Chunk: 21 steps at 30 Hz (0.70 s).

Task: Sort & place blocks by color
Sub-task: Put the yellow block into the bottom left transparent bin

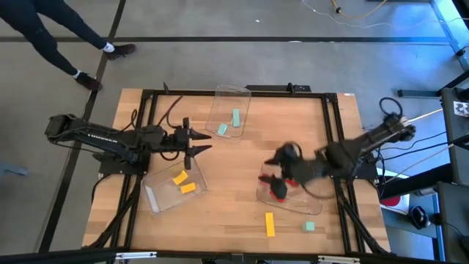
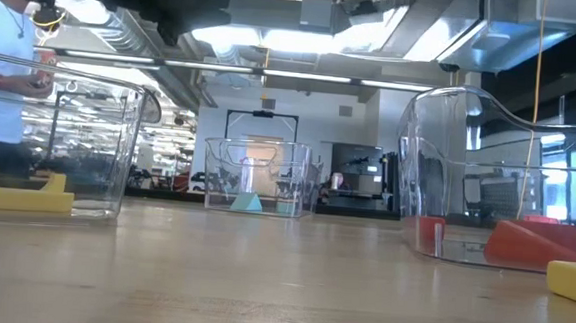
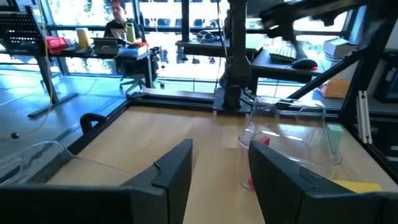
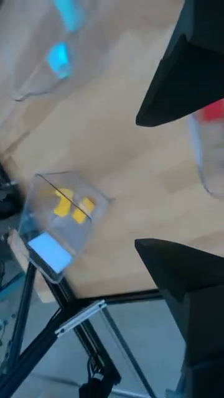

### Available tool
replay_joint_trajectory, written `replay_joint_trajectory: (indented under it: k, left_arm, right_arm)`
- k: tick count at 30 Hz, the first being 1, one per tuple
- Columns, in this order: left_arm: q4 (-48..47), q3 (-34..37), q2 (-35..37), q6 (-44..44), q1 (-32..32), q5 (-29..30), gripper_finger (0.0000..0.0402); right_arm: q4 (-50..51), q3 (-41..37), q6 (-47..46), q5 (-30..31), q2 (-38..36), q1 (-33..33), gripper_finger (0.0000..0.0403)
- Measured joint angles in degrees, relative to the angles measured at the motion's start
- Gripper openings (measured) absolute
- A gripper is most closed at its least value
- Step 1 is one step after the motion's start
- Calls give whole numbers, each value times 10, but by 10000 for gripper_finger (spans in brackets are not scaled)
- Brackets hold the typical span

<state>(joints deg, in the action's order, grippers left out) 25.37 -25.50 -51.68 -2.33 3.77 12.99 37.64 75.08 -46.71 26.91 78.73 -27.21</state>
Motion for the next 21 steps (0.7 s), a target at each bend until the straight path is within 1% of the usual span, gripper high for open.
replay_joint_trajectory:
  k: [2, 5, 7, 11, 14, 16, 21]
  left_arm:
    - [-2, 0, 0, 0, 0, 0, 149]
    - [-4, 0, 0, 0, 0, 0, 149]
    - [-4, 0, 0, 0, 0, 0, 149]
    - [-5, 0, 0, 0, 0, 0, 149]
    - [-9, 0, 0, 0, 0, 0, 149]
    - [-13, 0, 0, 0, 0, 0, 149]
    - [-20, 0, 0, 0, 0, 0, 149]
  right_arm:
    - [76, 60, -65, 35, 40, -41, 311]
    - [191, 159, -168, 45, 116, -80, 311]
    - [263, 224, -224, 28, 170, -94, 311]
    - [375, 335, -319, -38, 267, -114, 311]
    - [415, 393, -377, -92, 318, -126, 311]
    - [425, 416, -416, -128, 344, -133, 311]
    - [421, 422, -506, -186, 384, -148, 311]
